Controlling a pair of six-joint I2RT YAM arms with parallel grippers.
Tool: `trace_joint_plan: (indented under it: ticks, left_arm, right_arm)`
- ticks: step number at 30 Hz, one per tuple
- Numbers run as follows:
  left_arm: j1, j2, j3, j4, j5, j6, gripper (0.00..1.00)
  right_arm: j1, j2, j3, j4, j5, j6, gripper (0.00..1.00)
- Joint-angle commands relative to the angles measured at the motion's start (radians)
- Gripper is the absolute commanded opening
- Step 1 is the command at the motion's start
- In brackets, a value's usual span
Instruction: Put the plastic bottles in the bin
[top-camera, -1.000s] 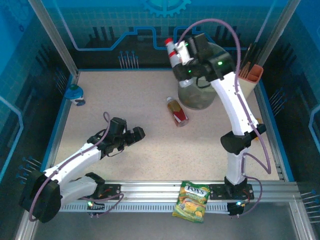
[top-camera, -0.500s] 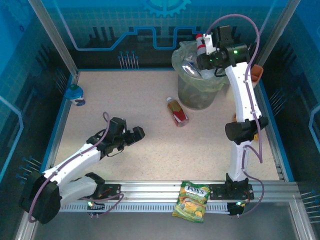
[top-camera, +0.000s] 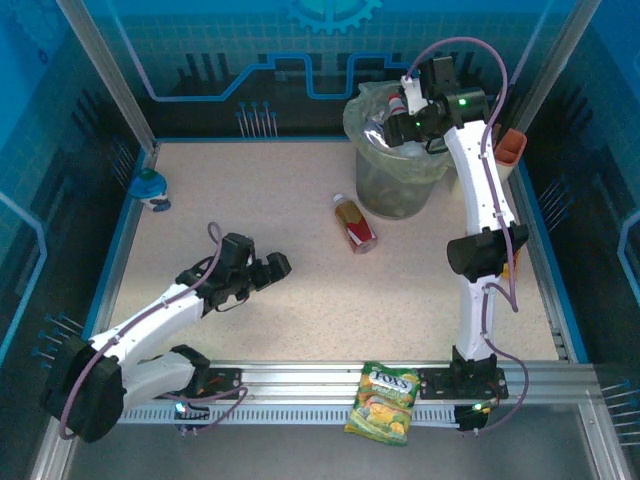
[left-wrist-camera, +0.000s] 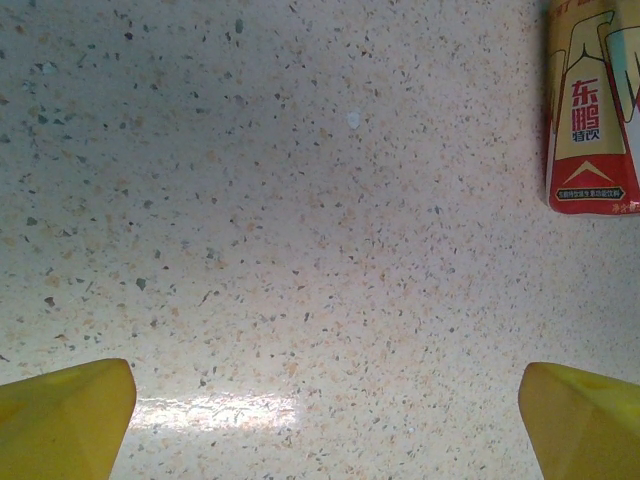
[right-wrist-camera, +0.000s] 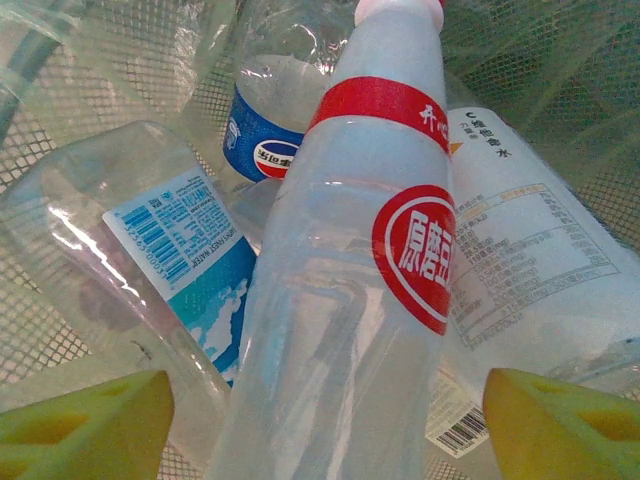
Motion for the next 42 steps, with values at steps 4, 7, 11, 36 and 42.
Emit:
trace_joint_plan:
  ticks: [4, 7, 11, 36, 42]
  left_arm:
    - [0.008, 0.008, 0.027, 0.022, 0.020, 0.000, 0.99]
    - [0.008, 0.000, 0.023, 0.018, 0.021, 0.000, 0.99]
    - [0.008, -0.022, 0.012, 0.011, 0.014, -0.002, 0.99]
    - [0.008, -0.054, -0.013, 0.007, 0.011, -0.006, 0.99]
    - [0.008, -0.050, -0.006, 0.010, 0.010, -0.006, 0.99]
  right_arm:
    - [-0.014, -0.023, 0.016, 0.046, -0.019, -0.001, 0.64]
    - [-0.017, 0.005, 0.015, 0.055, -0.018, -0.004, 0.59]
    - [-0.024, 0.048, 0.013, 0.053, -0.035, -0.003, 0.52]
    - [0.017, -0.016, 0.051, 0.041, -0.052, -0.003, 0.70]
    - [0.055, -0.167, -0.081, 0.060, -0.025, -0.016, 0.77]
